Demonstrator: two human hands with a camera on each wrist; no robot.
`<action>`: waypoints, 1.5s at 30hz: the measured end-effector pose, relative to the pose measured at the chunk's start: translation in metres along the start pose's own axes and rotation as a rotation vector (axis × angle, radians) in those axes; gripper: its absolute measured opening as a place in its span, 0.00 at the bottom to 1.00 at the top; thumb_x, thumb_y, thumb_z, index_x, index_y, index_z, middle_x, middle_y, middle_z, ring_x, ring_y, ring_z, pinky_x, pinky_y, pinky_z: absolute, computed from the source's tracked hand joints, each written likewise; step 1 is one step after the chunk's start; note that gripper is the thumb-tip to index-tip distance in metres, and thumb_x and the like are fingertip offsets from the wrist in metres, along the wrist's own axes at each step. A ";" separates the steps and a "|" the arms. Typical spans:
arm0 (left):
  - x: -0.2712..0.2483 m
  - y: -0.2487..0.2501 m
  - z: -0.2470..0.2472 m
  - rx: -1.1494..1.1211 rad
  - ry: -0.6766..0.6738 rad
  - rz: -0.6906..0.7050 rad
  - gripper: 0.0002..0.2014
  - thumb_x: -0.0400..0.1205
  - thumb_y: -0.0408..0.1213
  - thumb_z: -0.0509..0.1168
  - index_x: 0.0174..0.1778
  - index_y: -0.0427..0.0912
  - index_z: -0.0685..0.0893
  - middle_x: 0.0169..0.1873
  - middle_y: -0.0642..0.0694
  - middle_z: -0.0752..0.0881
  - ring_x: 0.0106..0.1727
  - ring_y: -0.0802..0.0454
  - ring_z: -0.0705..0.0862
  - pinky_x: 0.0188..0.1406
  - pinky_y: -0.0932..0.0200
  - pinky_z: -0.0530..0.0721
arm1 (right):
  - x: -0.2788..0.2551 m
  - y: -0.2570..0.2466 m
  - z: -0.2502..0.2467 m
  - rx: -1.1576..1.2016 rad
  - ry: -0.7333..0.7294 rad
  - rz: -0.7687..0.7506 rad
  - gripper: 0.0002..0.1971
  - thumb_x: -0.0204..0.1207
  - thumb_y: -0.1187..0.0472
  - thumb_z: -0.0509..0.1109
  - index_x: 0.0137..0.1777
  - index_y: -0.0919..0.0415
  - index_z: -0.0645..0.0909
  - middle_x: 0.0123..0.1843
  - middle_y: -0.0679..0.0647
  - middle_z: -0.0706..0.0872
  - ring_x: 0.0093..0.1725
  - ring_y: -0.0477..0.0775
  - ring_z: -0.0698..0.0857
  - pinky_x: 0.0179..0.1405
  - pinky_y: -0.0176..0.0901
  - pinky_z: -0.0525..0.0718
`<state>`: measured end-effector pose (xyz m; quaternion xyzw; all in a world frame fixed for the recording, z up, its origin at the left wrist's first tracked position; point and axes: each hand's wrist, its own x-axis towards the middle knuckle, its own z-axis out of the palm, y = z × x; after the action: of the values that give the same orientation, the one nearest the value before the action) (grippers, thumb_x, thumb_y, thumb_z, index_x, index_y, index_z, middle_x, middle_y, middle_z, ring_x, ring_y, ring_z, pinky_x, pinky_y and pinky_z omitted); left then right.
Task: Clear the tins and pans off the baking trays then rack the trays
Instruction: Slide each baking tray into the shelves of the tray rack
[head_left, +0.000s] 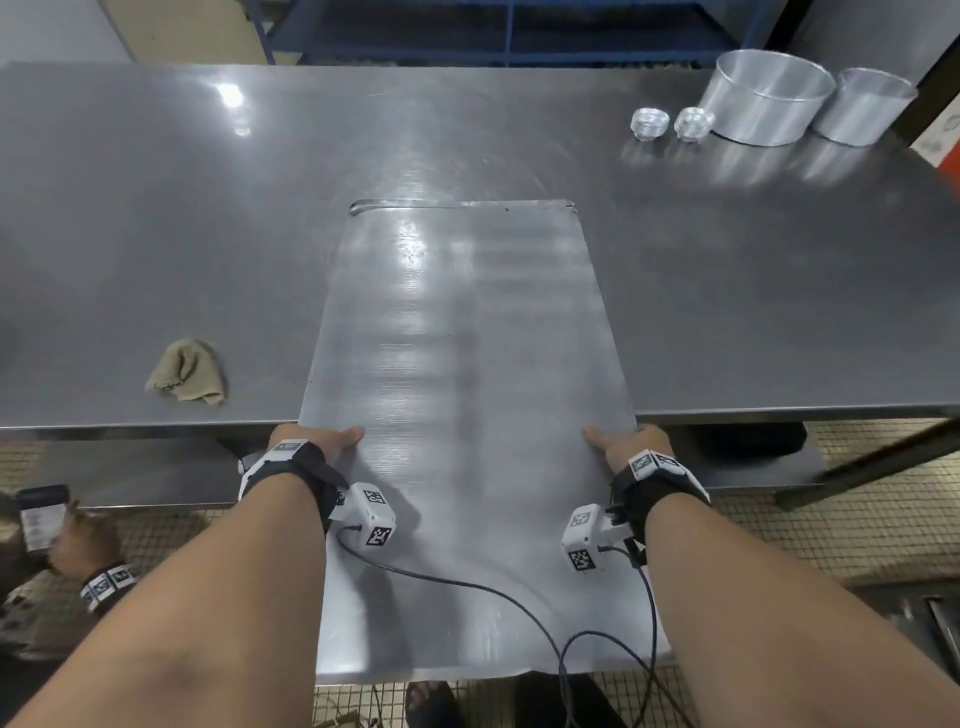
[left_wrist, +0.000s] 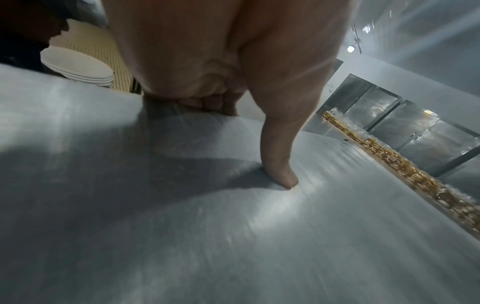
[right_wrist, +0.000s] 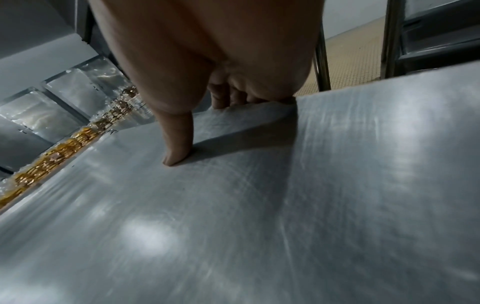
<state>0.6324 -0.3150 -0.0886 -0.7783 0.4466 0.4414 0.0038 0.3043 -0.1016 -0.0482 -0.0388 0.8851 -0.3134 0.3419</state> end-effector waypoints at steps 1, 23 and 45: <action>0.000 -0.001 0.001 0.002 -0.002 0.017 0.46 0.42 0.63 0.84 0.54 0.41 0.85 0.46 0.38 0.91 0.45 0.33 0.91 0.54 0.38 0.88 | -0.001 0.002 0.000 0.013 -0.002 0.011 0.33 0.66 0.50 0.84 0.66 0.67 0.81 0.63 0.63 0.87 0.61 0.67 0.86 0.62 0.53 0.83; -0.144 0.048 0.067 0.126 -0.073 0.201 0.27 0.64 0.55 0.83 0.33 0.37 0.77 0.42 0.38 0.88 0.46 0.36 0.90 0.56 0.44 0.88 | -0.025 0.094 -0.116 0.209 0.121 0.206 0.29 0.66 0.54 0.85 0.63 0.67 0.82 0.53 0.63 0.86 0.48 0.67 0.85 0.50 0.53 0.83; -0.281 0.176 0.197 0.276 -0.374 0.683 0.20 0.63 0.41 0.86 0.30 0.35 0.80 0.38 0.41 0.88 0.36 0.45 0.86 0.50 0.51 0.86 | -0.100 0.200 -0.230 0.597 0.592 0.485 0.27 0.63 0.53 0.86 0.56 0.69 0.86 0.52 0.63 0.91 0.51 0.61 0.90 0.48 0.45 0.84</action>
<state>0.3153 -0.1477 0.0533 -0.4839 0.7258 0.4870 0.0428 0.2650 0.2085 0.0250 0.3592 0.7993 -0.4627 0.1345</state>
